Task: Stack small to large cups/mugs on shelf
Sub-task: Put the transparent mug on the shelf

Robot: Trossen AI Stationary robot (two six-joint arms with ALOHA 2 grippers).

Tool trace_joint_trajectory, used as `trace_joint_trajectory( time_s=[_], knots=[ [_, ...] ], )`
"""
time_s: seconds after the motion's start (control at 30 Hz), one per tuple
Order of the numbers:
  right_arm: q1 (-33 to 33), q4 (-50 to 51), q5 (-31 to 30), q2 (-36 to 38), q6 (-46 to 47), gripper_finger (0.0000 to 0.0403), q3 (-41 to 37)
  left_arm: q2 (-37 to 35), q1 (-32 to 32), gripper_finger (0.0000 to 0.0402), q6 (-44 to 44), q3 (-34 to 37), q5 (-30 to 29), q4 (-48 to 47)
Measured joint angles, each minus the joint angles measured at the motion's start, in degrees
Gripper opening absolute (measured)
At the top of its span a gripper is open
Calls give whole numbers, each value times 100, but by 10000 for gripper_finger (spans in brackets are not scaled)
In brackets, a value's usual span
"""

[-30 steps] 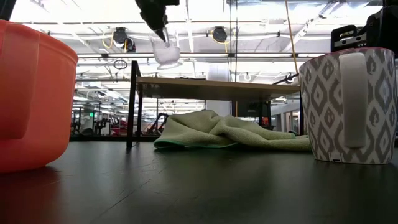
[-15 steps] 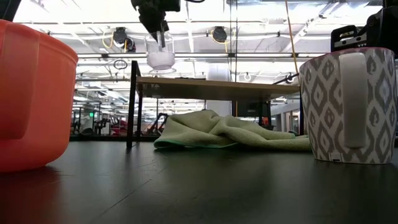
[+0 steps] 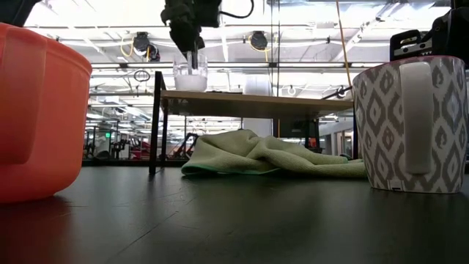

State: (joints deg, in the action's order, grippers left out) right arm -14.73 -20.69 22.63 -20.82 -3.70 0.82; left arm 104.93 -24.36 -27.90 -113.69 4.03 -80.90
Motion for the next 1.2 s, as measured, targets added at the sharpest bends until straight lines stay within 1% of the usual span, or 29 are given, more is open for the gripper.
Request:
trace_joint_trajectory(
  time_s=[0.67,1.03,1.2],
  knots=[
    [-1,1,0,0,2,0,0,36,13,2,125,-2,-105,-24],
    [1,0,0,0,4,0,2,49,47,36,118,11,-111,-41],
    [0,0,0,1,6,0,1,49,66,61,117,11,-111,20]
  ],
)
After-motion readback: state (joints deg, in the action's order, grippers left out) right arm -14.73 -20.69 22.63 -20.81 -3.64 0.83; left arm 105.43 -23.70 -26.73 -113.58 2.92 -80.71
